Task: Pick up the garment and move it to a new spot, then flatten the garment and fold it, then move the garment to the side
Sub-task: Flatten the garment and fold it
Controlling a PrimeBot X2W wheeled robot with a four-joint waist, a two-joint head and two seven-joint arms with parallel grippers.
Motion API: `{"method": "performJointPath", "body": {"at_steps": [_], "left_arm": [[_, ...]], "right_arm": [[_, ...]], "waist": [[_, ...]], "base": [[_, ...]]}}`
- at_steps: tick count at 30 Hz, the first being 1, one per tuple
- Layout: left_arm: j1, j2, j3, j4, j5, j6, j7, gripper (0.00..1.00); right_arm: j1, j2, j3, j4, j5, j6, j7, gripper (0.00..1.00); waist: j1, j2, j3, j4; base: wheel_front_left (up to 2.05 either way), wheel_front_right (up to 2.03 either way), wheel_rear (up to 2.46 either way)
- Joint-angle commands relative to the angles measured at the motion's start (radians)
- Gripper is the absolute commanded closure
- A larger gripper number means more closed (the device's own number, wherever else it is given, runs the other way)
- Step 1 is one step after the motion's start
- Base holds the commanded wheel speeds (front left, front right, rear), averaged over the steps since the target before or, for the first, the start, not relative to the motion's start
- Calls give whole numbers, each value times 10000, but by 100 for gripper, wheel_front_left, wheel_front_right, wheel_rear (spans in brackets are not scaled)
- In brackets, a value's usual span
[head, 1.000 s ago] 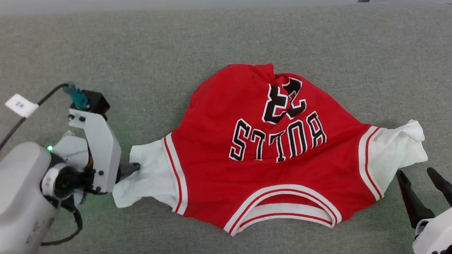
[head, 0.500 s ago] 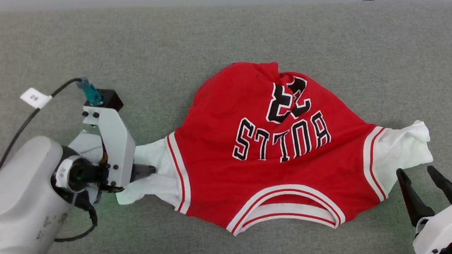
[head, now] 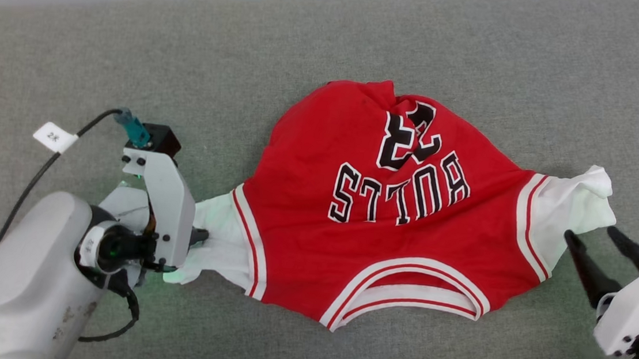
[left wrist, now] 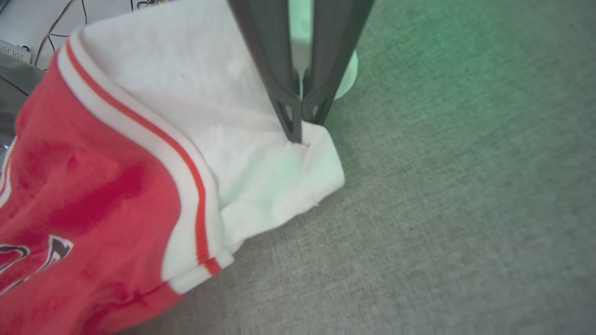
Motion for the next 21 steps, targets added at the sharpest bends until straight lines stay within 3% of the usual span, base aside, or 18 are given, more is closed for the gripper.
{"method": "performJointPath", "body": {"at_steps": [1, 14, 21], "left_arm": [[96, -139, -148, 120, 100, 0, -98, 100], [-364, -413, -168, -94, 120, -227, -482, 100], [-550, -533, -208, -134, 107, -333, -606, 100]], "right_arm": [[-205, -136, -30, 5, 194, -12, 208, 0], [-1405, -1292, -539, 1035, 842, -12, 2008, 0], [-2059, -1470, -508, 2256, 1120, -11, 2413, 0]], "waist": [[0, 0, 50, 38], [0, 0, 511, 579], [0, 0, 808, 925]], "base": [[0, 0, 0], [0, 0, 0], [0, 0, 0]]}}
